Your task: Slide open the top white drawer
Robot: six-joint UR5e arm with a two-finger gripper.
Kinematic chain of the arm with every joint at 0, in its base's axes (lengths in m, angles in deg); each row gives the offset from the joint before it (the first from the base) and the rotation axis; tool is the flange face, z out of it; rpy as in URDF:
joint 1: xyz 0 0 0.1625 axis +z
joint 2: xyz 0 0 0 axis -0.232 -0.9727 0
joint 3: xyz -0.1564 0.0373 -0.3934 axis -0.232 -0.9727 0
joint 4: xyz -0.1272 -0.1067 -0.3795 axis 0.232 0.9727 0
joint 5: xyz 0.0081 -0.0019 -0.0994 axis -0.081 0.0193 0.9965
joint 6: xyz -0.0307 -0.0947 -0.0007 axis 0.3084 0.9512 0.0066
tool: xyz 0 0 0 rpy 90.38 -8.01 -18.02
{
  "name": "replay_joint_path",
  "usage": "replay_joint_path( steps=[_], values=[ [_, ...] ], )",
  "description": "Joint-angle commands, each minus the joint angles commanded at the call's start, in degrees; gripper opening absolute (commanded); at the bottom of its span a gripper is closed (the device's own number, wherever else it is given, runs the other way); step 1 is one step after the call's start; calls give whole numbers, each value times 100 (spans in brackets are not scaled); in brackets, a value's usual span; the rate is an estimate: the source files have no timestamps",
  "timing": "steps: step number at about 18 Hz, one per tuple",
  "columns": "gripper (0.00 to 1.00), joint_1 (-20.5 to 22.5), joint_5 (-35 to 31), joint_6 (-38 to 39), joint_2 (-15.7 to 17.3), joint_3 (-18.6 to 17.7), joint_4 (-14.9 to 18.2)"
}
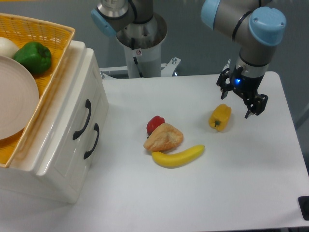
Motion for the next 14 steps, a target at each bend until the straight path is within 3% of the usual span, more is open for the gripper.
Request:
replay_joint_path(
  steps=[14],
  values=[
    [100, -114, -26, 334, -26, -158, 0]
  ],
)
